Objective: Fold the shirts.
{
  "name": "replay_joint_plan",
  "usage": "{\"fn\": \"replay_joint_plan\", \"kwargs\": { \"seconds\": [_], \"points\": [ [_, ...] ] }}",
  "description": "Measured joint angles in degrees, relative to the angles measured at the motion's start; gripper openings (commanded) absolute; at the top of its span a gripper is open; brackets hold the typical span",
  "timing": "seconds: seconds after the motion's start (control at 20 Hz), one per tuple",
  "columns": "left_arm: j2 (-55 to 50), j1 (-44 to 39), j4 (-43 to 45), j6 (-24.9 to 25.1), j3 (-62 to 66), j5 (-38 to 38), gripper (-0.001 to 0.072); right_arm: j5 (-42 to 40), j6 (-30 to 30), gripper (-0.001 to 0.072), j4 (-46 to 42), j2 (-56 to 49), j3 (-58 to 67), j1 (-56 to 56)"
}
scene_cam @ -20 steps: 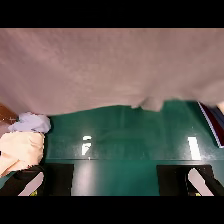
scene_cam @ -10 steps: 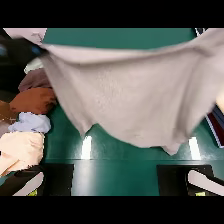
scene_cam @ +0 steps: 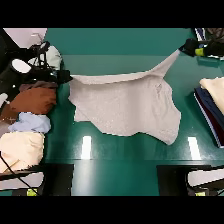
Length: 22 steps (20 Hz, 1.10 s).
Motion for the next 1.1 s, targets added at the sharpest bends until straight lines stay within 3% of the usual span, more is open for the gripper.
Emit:
{"fn": "replay_joint_plan", "kwargs": {
  "seconds": [0.05, 0.1, 0.35, 0.6, 0.85, 1.1],
  "points": [
    [-0.81, 0.09, -0.33, 0.33, -0.09, 1.07, 0.0481, -0.83, 0.02, 0.0286, -0.11, -0.98, -0.04, 0.17],
    [-1.36, 0.11, -0.61, 0.5, -0.2, 1.86, 0.0527, -0.92, 0.0, 0.0391, -0.24, -1.79, -0.13, 0.37],
    [-2.4, 0.57, -0.94, 0.9, 1.75, 0.2, 0.0527, 1.44, 0.0, 0.0387, 1.49, -3.15, 1.68, -0.9],
    [-0.02, 6.16, -0.76, 1.66, 5.73, -15.91, 0.0526, 16.68, -1.2, 0.0386, 3.3, 0.57, 1.03, -5.95],
    [4.02, 10.19, -0.81, 2.97, -4.07, -26.49, 0.0526, 26.01, -2.58, 0.0385, 3.69, 12.04, -15.47, -9.2],
    [5.31, 11.06, -1.42, 5.14, -18.34, -24.65, 0.0526, 27.12, -3.52, 0.0374, 4.2, 24.61, -32.24, -9.97]
  ]
}}
